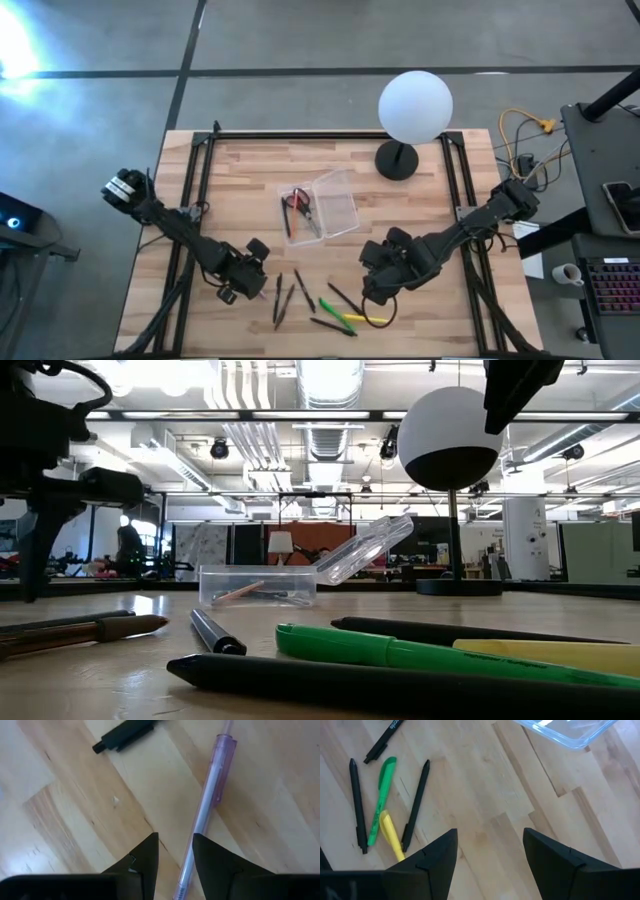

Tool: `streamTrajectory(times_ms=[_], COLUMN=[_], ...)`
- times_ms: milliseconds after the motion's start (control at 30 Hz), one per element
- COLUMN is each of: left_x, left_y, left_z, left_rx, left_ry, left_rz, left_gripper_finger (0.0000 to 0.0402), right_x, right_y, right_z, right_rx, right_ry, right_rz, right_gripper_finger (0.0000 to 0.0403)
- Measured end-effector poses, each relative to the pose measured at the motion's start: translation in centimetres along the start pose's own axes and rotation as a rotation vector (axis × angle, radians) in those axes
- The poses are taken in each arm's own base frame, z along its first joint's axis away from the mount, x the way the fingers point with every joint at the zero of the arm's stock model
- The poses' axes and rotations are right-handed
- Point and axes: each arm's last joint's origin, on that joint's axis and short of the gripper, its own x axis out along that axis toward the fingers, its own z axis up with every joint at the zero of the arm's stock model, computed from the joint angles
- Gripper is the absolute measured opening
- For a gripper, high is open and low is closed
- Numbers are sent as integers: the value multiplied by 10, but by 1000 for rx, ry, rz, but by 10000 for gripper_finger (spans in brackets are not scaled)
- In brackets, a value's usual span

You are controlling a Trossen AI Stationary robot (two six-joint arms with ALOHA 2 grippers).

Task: Pick & place school supplies into a supply box
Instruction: Put the purple pen into the transparent supply box

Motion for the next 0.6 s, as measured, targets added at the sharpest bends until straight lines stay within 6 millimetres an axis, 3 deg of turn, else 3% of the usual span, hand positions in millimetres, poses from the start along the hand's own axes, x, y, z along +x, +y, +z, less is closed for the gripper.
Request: streamTrajectory(times_ms=[167,300,600], left_x=[-20,-23,0], left_y=[2,0,-2], left_z=[10,10,-1], left_rx=[-85,-44,-38], left_ry=[-98,-106,-108], left_rz=[-8,-57,-84], left_gripper_finger=[106,106,106], right_x=[0,0,0], right_y=[0,0,-1], right_z=[0,0,1], right_rx=[1,1,5], right_ry=[0,-4,-30], right_rz=[-1,-2,-18], right_gripper_finger=[217,217,217])
